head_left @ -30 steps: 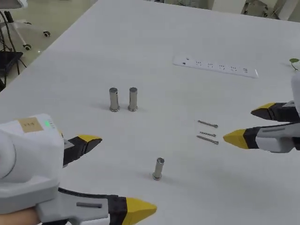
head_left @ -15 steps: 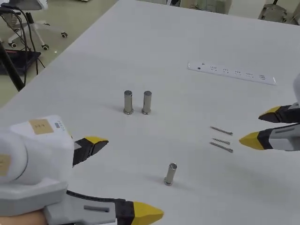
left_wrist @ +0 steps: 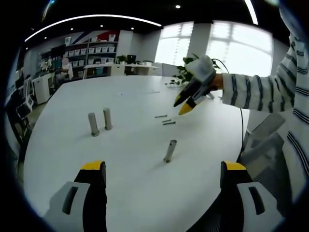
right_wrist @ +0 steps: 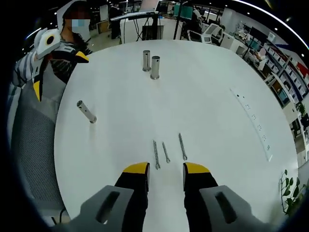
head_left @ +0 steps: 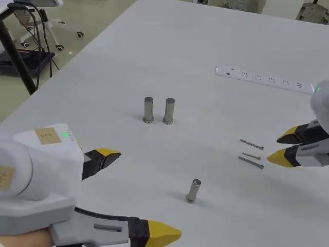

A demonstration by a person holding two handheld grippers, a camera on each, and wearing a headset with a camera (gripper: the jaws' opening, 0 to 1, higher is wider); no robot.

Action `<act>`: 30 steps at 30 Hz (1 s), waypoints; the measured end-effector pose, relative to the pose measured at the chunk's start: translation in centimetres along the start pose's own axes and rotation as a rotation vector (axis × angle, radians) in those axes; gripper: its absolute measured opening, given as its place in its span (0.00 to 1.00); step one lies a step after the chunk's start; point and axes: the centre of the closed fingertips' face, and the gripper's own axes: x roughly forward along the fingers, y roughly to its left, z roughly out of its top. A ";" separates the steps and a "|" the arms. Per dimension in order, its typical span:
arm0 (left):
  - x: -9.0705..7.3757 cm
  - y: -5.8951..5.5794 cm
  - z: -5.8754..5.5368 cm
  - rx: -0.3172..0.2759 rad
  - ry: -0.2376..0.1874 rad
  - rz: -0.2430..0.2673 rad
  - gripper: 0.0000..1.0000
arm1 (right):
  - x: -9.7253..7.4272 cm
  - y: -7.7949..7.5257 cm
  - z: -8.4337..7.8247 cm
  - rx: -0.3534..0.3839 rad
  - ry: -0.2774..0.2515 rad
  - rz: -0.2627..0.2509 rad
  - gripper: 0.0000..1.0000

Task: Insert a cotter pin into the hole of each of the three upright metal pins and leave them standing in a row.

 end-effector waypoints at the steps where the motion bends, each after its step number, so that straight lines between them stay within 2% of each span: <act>1: 0.0 0.0 0.0 -0.002 0.001 0.002 0.97 | 0.2 0.0 0.0 -0.002 0.002 0.003 0.22; 4: 0.0 0.1 -0.1 -0.006 0.001 0.003 0.97 | 0.8 0.2 0.4 0.002 -0.017 0.029 0.14; 5: 0.1 0.1 -0.2 -0.008 0.003 0.002 0.97 | 1.6 -0.4 0.4 -0.007 -0.024 0.032 0.12; 6: 0.1 0.1 -0.2 -0.009 0.004 0.002 0.97 | 1.7 -0.4 0.5 -0.011 -0.023 0.033 0.10; 11: 0.1 0.2 -0.5 -0.013 0.015 0.007 0.97 | 2.7 0.1 0.6 -0.063 0.012 0.049 0.08; 14: 0.1 0.2 -0.6 -0.018 0.015 0.005 0.97 | 3.3 0.4 0.5 -0.057 0.023 0.068 0.07; 21: 0.1 0.2 -0.8 -0.025 0.022 -0.003 0.96 | 4.3 0.5 0.3 -0.061 0.031 0.075 0.04; 27: 0.2 0.3 -1.0 -0.024 0.028 -0.008 0.96 | 4.7 0.4 -0.3 -0.081 0.066 0.067 0.03; 30: 0.2 0.2 -1.0 -0.024 0.029 -0.011 0.96 | 4.7 0.6 -0.3 -0.081 0.066 0.082 0.00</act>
